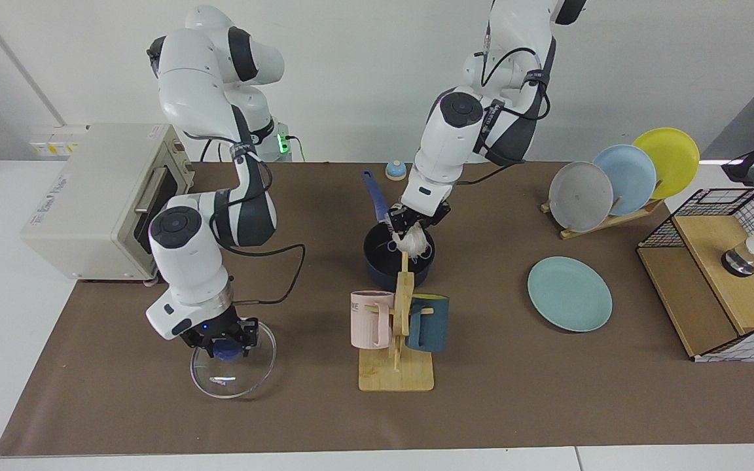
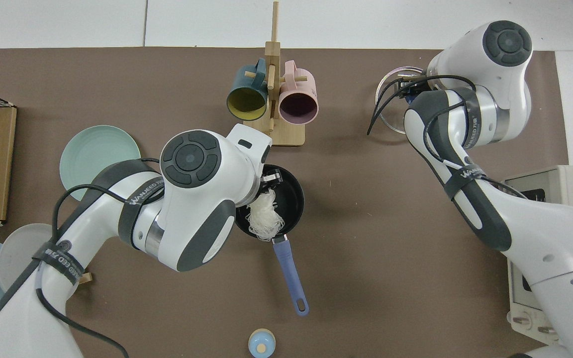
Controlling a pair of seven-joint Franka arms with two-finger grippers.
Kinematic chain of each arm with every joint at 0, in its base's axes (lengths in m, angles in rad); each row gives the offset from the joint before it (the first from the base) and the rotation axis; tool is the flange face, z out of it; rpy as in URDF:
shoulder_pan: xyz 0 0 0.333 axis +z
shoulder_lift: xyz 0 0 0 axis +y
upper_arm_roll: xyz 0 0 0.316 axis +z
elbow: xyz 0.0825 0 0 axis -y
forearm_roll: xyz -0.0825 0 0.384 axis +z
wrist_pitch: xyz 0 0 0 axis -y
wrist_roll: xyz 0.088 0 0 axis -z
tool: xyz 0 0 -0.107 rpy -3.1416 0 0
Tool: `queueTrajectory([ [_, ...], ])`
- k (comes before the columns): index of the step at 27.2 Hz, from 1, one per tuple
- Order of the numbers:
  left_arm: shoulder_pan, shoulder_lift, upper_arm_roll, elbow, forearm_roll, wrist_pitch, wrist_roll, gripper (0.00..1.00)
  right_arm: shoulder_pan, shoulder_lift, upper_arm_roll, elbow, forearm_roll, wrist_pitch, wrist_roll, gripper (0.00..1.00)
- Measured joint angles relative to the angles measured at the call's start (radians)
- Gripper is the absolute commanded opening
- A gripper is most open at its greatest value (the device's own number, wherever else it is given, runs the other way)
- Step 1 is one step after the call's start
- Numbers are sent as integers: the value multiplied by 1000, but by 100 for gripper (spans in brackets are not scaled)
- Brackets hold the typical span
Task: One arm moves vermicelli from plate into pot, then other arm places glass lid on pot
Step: 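Lift the vermicelli with the left gripper and carry it over the pot, then release the vermicelli into the pot and withdraw the left gripper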
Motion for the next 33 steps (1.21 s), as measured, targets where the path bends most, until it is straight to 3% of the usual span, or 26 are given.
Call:
queueTrajectory([
  [7,-42,77,-1,-45,90,106,-79,0,0,-153,-2,-101,0,-36,13,0],
  [8,-46,85,0,-45,94,109,-82,25,-1,-173,-2,-112,0,-51,13,0],
  [10,-49,96,0,-46,98,109,-84,93,-3,-210,-4,-129,0,-85,13,0],
  [11,-49,99,0,-47,99,109,-83,100,-3,-224,-5,-134,0,-99,13,0],
  [24,-25,104,19,-17,102,92,54,100,-5,-333,-6,-160,0,-224,13,0],
  [33,73,73,29,225,102,-217,141,100,27,-354,1,-173,0,-247,65,0],
])
